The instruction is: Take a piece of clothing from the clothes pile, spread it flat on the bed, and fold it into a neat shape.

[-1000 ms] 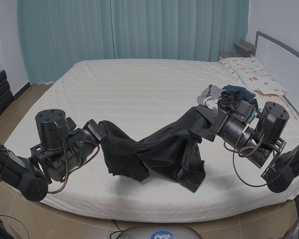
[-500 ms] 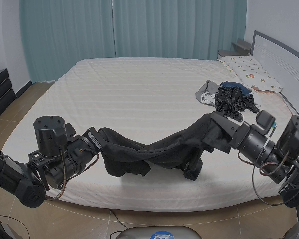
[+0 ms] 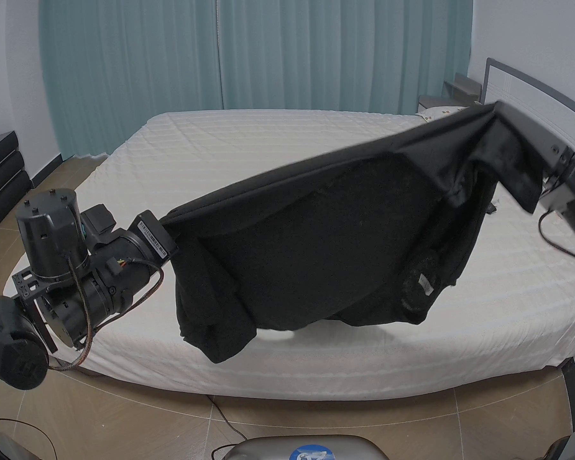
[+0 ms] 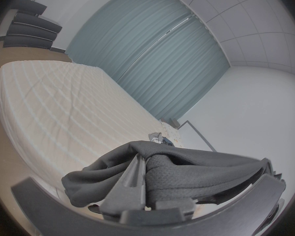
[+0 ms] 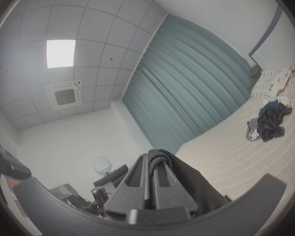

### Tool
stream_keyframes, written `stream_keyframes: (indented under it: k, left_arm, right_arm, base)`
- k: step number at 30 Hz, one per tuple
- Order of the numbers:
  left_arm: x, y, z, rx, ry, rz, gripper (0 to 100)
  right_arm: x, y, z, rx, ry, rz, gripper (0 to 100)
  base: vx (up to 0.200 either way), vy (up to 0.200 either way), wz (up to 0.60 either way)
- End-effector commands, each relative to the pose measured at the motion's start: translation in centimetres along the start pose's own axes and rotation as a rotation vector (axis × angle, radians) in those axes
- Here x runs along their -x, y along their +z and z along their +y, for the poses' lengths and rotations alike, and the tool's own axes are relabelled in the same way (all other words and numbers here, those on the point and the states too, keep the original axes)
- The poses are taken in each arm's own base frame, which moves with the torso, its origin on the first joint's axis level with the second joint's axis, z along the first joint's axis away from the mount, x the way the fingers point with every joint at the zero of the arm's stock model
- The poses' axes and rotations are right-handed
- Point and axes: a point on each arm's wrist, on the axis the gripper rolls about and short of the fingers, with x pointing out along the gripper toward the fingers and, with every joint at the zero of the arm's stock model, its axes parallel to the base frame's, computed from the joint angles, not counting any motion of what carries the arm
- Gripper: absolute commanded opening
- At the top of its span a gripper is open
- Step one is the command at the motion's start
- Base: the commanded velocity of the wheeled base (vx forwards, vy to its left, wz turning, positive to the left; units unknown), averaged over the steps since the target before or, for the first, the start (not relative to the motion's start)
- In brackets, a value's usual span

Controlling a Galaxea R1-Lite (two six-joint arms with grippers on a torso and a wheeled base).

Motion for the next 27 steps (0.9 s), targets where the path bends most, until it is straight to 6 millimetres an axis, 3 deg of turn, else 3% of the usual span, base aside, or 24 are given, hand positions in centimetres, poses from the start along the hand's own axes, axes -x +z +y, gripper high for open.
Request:
stream_keyframes:
  k: [1,7,10,13,15,16,21,25,27]
  left_arm:
    - [0.3,2.6,-2.5,0.047,-0.016,-0.012,0]
    - [-0.9,2.8,-2.9,0.128,0.028,0.059,0]
    - [-1.8,2.7,-2.2,0.135,0.039,0.119,0]
    - [-3.9,1.7,-0.8,0.145,0.090,0.172,0]
    - [-3.9,1.6,-0.8,0.145,0.093,0.174,0]
    - [-5.1,1.1,-0.2,0.147,0.117,0.186,0]
    - [-7.7,0.4,0.9,0.149,0.158,0.204,0]
    - [-9.3,-0.3,1.5,0.145,0.181,0.222,0]
    - [-11.1,-0.8,2.1,0.146,0.199,0.229,0]
  right_arm:
    - [-1.1,4.8,1.6,0.035,0.003,-0.097,0]
    - [-3.8,6.1,1.0,0.050,-0.033,-0.116,0]
    - [-6.2,4.6,-1.0,0.038,-0.095,-0.054,0]
    - [-9.0,1.7,-5.1,0.040,-0.192,0.019,0]
    - [-9.1,1.6,-5.3,0.040,-0.196,0.022,0]
    - [-10.7,0.3,-7.2,0.038,-0.226,0.045,0]
    - [-13.9,-0.5,-11.0,0.078,-0.239,-0.030,0]
    - [-14.9,-0.6,-12.4,0.090,-0.259,-0.039,0]
    - [-15.5,-1.8,-14.0,0.088,-0.286,-0.015,0]
  base:
    - [0.000,0.000,0.00]
    - [0.000,0.000,0.00]
    - [0.133,0.000,0.00]
    - [0.200,0.000,0.00]
    - [0.200,0.000,0.00]
    - [0.200,0.000,0.00]
    - [0.200,0.000,0.00]
    - [0.200,0.000,0.00]
    - [0.200,0.000,0.00]
